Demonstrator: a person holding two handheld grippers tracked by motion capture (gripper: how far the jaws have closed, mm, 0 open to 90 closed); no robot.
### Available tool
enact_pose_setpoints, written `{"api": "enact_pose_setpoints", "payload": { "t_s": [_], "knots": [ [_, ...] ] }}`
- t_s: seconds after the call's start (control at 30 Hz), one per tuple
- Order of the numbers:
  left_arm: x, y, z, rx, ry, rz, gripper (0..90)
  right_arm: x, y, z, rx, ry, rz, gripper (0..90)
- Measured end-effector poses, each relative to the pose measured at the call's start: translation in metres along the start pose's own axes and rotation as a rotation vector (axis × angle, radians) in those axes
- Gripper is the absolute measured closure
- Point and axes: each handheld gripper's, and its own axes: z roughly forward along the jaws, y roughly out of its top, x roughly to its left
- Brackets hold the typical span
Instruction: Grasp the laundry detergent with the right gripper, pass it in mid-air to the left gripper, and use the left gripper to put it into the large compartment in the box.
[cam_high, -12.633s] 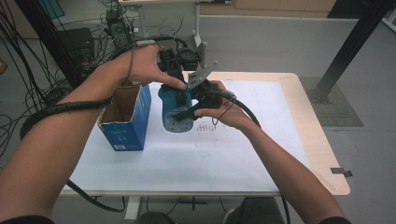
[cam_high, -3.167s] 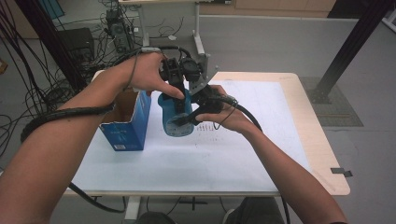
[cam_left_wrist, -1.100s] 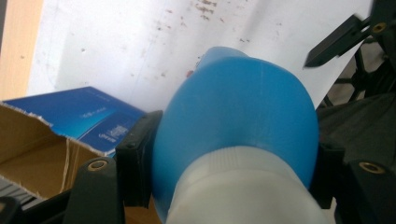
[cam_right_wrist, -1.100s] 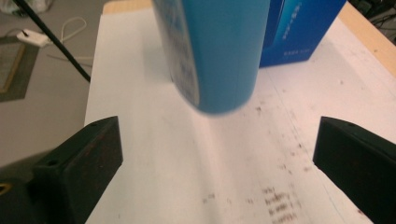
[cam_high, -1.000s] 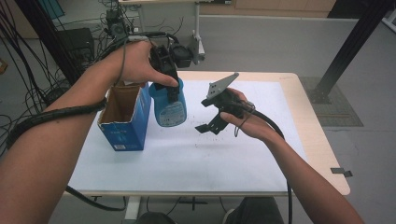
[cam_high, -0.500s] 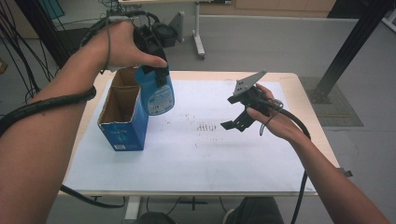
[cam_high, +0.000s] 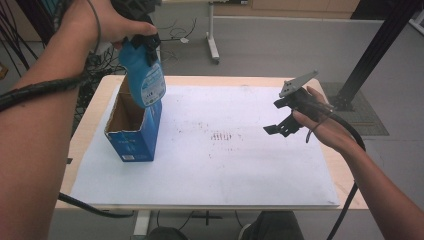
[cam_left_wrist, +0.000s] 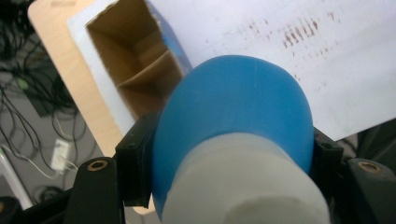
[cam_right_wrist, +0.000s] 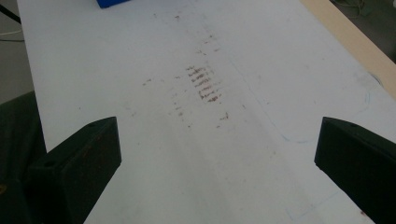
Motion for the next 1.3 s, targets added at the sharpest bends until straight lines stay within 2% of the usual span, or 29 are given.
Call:
{"api": "enact_pose_setpoints", "payload": {
  "t_s": [0.2, 0.23, 0.27, 0.37, 0.6, 0.73, 0.97, 1.3],
  "knots": [
    [0.015, -0.003, -0.016, 0.009, 0.01, -0.159, 35.7, -0.002, -0.008, -0.009, -0.004, 0.004, 0.034, 0.4],
    [0.02, -0.004, -0.02, 0.011, 0.011, -0.196, 35.7, -0.003, -0.009, -0.011, -0.007, 0.005, 0.04, 0.4],
    [0.022, -0.004, -0.021, 0.011, 0.011, -0.21, 35.7, -0.002, -0.01, -0.013, -0.008, 0.001, 0.042, 0.4],
    [0.031, -0.007, -0.027, 0.002, 0.01, -0.292, 35.8, -0.002, -0.01, -0.016, -0.01, -0.005, 0.045, 0.4],
    [0.052, -0.012, -0.035, -0.015, -0.011, -0.416, 35.7, -0.002, -0.01, -0.022, -0.001, -0.013, 0.047, 0.4],
    [0.06, -0.013, -0.034, -0.021, -0.013, -0.455, 35.7, -0.004, -0.014, -0.023, -0.006, -0.012, 0.065, 0.4],
    [0.072, -0.013, -0.029, -0.026, -0.001, -0.509, 35.7, -0.006, -0.019, -0.021, 0.013, -0.028, 0.066, 0.4],
    [0.08, -0.015, -0.013, -0.015, -0.003, -0.54, 35.7, -0.007, -0.022, -0.019, 0.016, -0.034, 0.069, 0.4]
  ]
}}
